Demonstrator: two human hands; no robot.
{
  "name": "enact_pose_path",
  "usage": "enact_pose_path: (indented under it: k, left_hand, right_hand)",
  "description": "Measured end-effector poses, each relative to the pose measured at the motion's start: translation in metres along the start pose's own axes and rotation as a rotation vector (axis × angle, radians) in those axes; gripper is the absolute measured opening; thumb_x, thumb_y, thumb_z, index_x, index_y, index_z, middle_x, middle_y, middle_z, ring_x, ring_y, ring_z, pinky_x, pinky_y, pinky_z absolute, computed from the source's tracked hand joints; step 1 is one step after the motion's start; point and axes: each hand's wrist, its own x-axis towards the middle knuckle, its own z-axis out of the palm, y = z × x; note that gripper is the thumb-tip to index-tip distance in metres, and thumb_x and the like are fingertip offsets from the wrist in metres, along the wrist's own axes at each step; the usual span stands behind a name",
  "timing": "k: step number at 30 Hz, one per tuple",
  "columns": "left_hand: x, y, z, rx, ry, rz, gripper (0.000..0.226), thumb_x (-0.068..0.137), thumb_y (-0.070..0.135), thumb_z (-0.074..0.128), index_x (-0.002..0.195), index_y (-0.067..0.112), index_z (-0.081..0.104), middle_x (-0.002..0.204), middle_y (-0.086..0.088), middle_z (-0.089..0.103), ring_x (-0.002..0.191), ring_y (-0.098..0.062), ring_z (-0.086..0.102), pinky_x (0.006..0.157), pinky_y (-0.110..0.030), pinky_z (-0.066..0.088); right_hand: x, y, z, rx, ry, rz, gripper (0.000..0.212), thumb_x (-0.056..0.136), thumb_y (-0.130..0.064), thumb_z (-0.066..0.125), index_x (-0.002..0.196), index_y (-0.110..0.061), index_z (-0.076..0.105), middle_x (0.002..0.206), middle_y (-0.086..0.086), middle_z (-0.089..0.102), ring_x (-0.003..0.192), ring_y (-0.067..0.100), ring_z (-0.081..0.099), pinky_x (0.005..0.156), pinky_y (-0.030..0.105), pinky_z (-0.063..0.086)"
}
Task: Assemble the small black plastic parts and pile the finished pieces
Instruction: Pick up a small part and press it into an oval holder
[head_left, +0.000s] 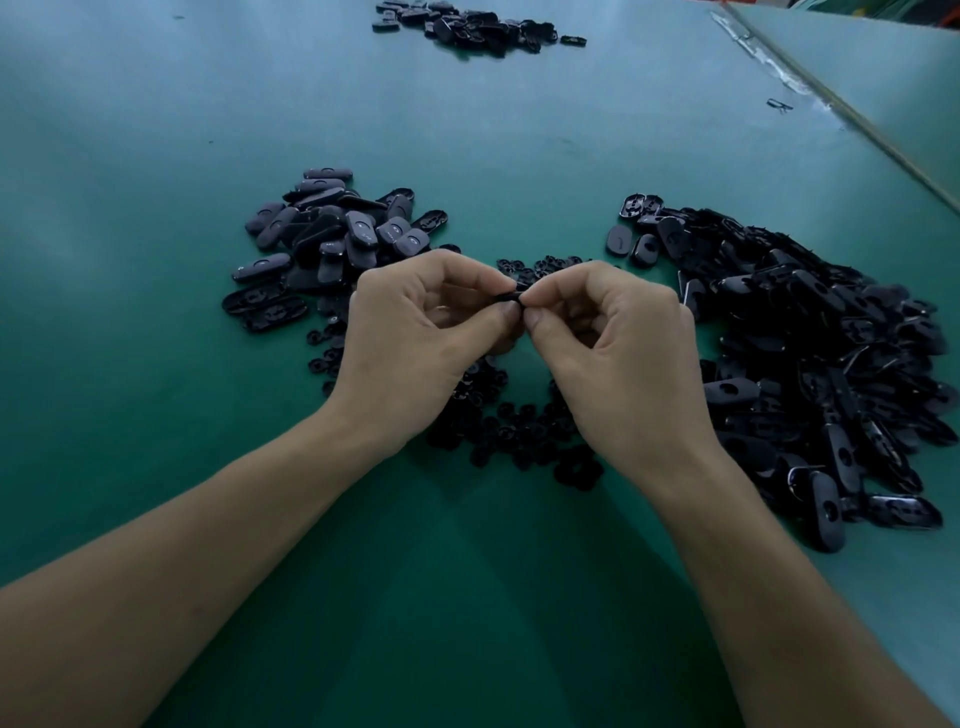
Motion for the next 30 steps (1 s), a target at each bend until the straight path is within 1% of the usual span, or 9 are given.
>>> enact_pose_path:
  k: [3, 8, 12, 17, 19, 23, 25, 28, 30]
  left_hand:
    - [-0.0007, 0.0000, 0.0007, -0.002, -0.015, -0.010, 0.021, 0.082, -0.005, 0.077, 0.086, 0.014, 0.072, 0.076, -0.001, 0.077, 0.069, -0.017, 0.074, 0.068, -0.028, 0.061]
    - [-0.0009, 0.0003, 0.0002, 0.005, -0.016, -0.014, 0.016, 0.078, 0.004, 0.077, 0.086, 0.016, 0.072, 0.079, -0.004, 0.077, 0.074, -0.024, 0.076, 0.071, -0.032, 0.062]
    - [-0.0007, 0.0008, 0.0006, 0.044, -0.017, -0.013, 0.018, 0.076, 0.007, 0.078, 0.084, 0.021, 0.071, 0.079, 0.000, 0.077, 0.074, -0.019, 0.075, 0.073, -0.034, 0.063]
    - [0.0004, 0.0000, -0.0003, 0.088, -0.019, 0.010, 0.026, 0.080, 0.001, 0.081, 0.086, 0.023, 0.069, 0.081, 0.006, 0.076, 0.076, -0.013, 0.073, 0.075, -0.030, 0.062]
    - [0.0010, -0.0002, -0.0007, 0.082, -0.018, 0.010, 0.025, 0.082, 0.001, 0.080, 0.088, 0.022, 0.068, 0.082, 0.005, 0.075, 0.077, -0.013, 0.073, 0.075, -0.029, 0.061]
    - [0.0016, -0.0018, 0.0003, 0.070, -0.007, 0.003, 0.023, 0.085, 0.002, 0.077, 0.088, 0.022, 0.067, 0.082, 0.003, 0.074, 0.076, -0.015, 0.071, 0.075, -0.033, 0.061]
    - [0.0017, -0.0018, 0.0007, 0.066, -0.013, 0.005, 0.024, 0.086, 0.000, 0.075, 0.089, 0.022, 0.066, 0.081, 0.003, 0.074, 0.074, -0.015, 0.070, 0.073, -0.031, 0.061]
    - [0.0013, -0.0018, 0.0007, 0.049, -0.022, -0.001, 0.025, 0.087, -0.004, 0.072, 0.089, 0.020, 0.065, 0.076, 0.005, 0.072, 0.069, -0.012, 0.069, 0.069, -0.027, 0.059]
    - [0.0004, -0.0017, 0.0013, 0.030, -0.038, -0.007, 0.024, 0.088, -0.005, 0.070, 0.090, 0.019, 0.065, 0.075, 0.004, 0.073, 0.070, -0.013, 0.069, 0.068, -0.026, 0.059]
  right_hand:
    - [0.0001, 0.0008, 0.0002, -0.029, 0.031, 0.002, 0.015, 0.089, -0.007, 0.070, 0.087, -0.023, 0.071, 0.073, -0.014, 0.069, 0.068, 0.004, 0.066, 0.064, 0.014, 0.051]
    - [0.0007, 0.0016, -0.0003, -0.029, 0.043, 0.001, 0.018, 0.089, -0.007, 0.072, 0.087, -0.025, 0.071, 0.074, -0.016, 0.069, 0.070, 0.002, 0.067, 0.069, 0.018, 0.055]
    - [-0.0004, 0.0014, 0.0007, -0.035, 0.051, -0.003, 0.017, 0.089, -0.008, 0.073, 0.088, -0.024, 0.073, 0.076, -0.017, 0.070, 0.071, 0.000, 0.067, 0.071, 0.017, 0.055]
    - [-0.0012, 0.0002, 0.0007, -0.064, 0.058, -0.032, 0.015, 0.088, -0.008, 0.073, 0.096, -0.019, 0.079, 0.082, -0.016, 0.073, 0.076, -0.003, 0.069, 0.073, 0.011, 0.054]
    - [-0.0009, -0.0005, -0.0001, -0.052, 0.065, -0.042, 0.016, 0.088, -0.008, 0.073, 0.096, -0.020, 0.080, 0.082, -0.017, 0.073, 0.076, -0.004, 0.070, 0.073, 0.012, 0.055]
    - [0.0000, -0.0002, -0.0011, -0.002, 0.061, -0.039, 0.017, 0.086, -0.007, 0.073, 0.094, -0.020, 0.080, 0.082, -0.019, 0.073, 0.074, -0.003, 0.071, 0.074, 0.018, 0.058]
    - [0.0005, 0.0010, -0.0021, 0.019, 0.065, -0.036, 0.017, 0.086, -0.007, 0.074, 0.094, -0.021, 0.079, 0.081, -0.019, 0.072, 0.073, -0.003, 0.070, 0.072, 0.015, 0.055]
    - [0.0014, 0.0054, -0.0040, -0.040, 0.058, -0.029, 0.024, 0.085, -0.014, 0.076, 0.105, -0.028, 0.075, 0.089, -0.013, 0.068, 0.077, 0.001, 0.065, 0.071, 0.009, 0.048]
    - [0.0032, 0.0090, -0.0060, -0.058, 0.009, 0.003, 0.029, 0.088, -0.017, 0.075, 0.113, -0.030, 0.073, 0.097, -0.011, 0.067, 0.084, 0.004, 0.065, 0.075, 0.012, 0.048]
